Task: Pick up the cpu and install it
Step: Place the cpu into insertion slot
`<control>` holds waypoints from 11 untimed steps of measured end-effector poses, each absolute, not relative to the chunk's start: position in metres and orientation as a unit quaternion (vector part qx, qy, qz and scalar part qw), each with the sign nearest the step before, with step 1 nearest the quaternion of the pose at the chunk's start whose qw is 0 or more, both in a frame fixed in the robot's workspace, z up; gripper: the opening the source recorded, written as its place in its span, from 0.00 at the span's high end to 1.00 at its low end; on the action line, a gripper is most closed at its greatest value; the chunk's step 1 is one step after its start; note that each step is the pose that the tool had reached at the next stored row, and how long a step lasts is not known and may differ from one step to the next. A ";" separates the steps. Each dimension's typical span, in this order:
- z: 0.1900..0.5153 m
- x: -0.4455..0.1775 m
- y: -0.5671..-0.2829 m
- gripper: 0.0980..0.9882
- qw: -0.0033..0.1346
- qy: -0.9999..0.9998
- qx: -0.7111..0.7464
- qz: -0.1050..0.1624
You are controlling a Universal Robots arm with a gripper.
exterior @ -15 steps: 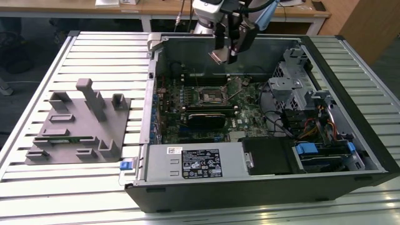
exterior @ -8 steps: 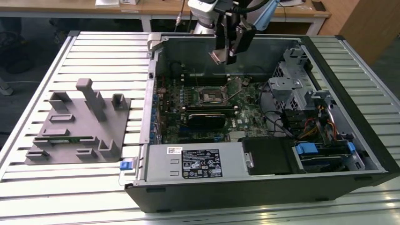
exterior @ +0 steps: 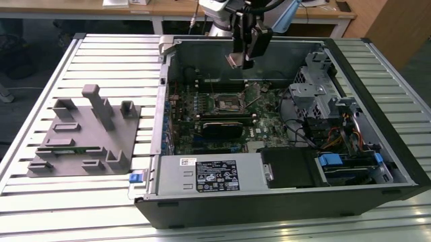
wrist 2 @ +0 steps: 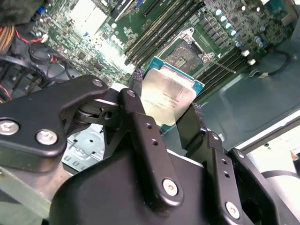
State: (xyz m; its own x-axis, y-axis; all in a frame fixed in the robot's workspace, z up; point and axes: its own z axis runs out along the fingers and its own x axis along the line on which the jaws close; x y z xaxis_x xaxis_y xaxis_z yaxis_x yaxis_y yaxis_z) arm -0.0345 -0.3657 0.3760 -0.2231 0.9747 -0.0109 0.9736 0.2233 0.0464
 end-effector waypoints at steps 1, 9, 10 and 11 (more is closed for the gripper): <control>0.376 -0.034 -0.366 0.50 0.019 0.777 0.629 0.015; 0.375 -0.034 -0.364 0.50 0.020 0.749 0.662 0.014; 0.375 -0.034 -0.363 0.50 0.020 0.745 0.666 0.014; 0.374 -0.034 -0.363 0.50 0.020 0.742 0.670 0.014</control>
State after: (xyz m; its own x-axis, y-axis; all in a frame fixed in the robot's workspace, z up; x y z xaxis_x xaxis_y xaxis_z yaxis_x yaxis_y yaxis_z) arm -0.0345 -0.3629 0.3745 -0.1022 0.9947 -0.0112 0.9936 0.1026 0.0465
